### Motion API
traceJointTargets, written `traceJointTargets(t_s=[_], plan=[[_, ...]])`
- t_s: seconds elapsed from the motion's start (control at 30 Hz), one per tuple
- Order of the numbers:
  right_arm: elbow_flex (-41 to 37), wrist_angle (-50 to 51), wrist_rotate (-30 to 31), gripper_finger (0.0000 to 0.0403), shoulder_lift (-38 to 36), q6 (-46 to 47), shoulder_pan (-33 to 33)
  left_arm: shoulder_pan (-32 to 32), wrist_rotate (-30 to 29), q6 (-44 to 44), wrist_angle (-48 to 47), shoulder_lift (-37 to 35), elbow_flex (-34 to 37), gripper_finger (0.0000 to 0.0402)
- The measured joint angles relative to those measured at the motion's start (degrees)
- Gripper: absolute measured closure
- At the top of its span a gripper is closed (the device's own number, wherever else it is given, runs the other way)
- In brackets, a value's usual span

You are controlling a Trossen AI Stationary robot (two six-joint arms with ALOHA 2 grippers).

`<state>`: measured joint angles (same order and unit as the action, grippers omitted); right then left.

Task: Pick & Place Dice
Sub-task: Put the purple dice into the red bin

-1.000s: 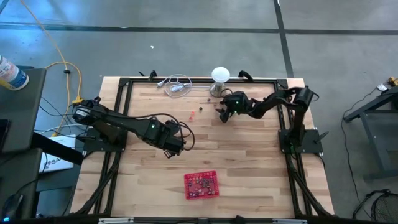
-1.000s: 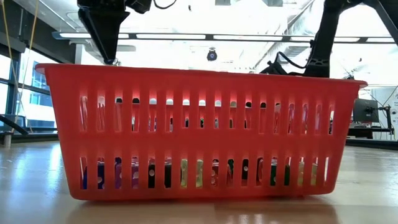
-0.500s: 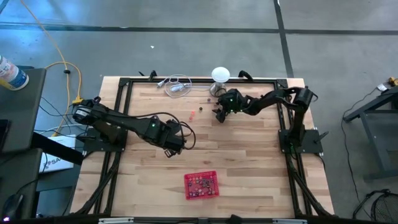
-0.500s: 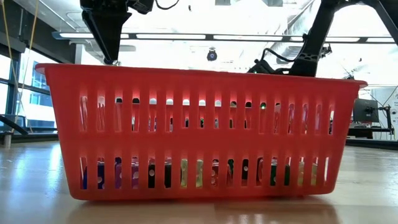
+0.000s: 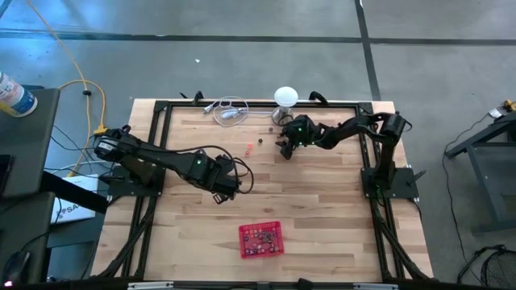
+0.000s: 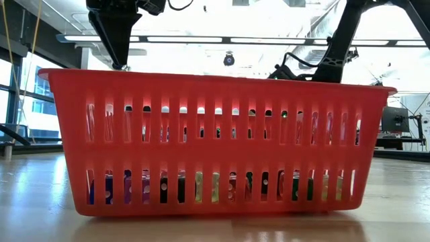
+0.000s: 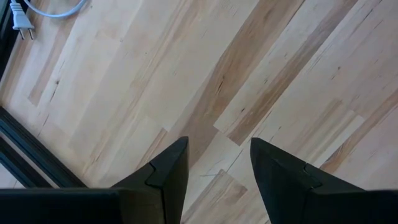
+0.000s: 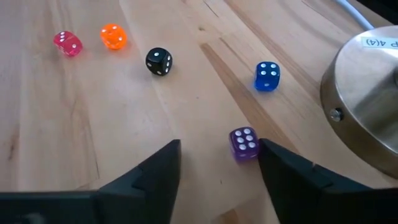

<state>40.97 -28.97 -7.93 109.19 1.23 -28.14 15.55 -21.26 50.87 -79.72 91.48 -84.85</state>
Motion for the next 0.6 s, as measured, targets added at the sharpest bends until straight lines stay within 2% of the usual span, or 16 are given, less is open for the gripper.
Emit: traceJointTargets(t_s=[0.37,0.47,0.6], plan=[[-0.04,0.09,0.25,0.0357,0.02,1.92,-0.02,0.00,0.02,0.04,0.00,0.00,0.01,0.0238],[-0.04,0.04,-0.01,0.0378,0.00,1.97,0.00,0.00,0.02,-0.04,0.02,0.00,0.01,0.0238],[-0.04,0.02,-0.03,0.0373,0.00,1.97,0.00,0.00,0.02,-0.07,0.02,0.00,0.01,0.0238]])
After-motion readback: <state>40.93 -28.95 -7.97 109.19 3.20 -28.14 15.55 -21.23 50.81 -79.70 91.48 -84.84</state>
